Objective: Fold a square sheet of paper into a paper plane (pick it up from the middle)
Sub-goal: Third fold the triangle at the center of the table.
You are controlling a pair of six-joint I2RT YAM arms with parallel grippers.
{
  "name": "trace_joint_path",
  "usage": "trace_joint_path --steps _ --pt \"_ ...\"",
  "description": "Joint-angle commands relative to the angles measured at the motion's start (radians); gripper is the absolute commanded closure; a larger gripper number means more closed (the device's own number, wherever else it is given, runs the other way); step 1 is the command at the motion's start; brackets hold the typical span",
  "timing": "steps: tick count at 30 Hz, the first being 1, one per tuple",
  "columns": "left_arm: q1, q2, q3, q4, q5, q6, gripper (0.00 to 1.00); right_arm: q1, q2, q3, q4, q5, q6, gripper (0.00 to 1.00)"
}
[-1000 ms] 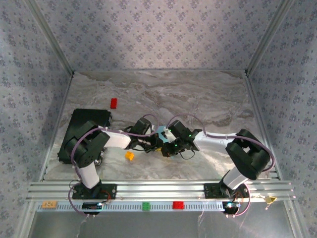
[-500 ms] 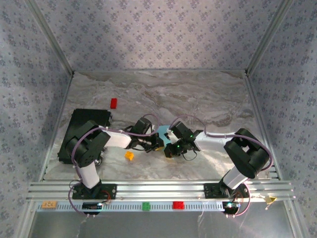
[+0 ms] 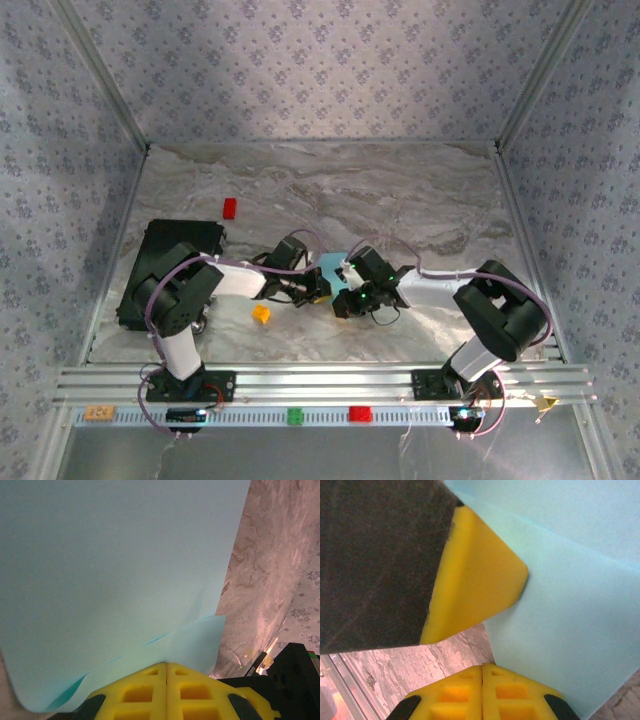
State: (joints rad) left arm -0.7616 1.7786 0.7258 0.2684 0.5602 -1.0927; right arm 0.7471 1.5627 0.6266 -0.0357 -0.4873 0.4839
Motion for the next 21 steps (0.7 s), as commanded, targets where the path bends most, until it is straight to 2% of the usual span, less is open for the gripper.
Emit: trace_joint_path --steps 1,21 --pt "-0.001 0.033 0.009 -0.072 -0.034 0.019 1.0 -0.01 -0.015 -0.039 -0.028 0.009 0.021 0.92" --pt "0.003 0.05 0.01 -0.094 -0.041 0.017 1.0 -0.015 -0.129 -0.201 0.029 0.045 0.109 0.91"
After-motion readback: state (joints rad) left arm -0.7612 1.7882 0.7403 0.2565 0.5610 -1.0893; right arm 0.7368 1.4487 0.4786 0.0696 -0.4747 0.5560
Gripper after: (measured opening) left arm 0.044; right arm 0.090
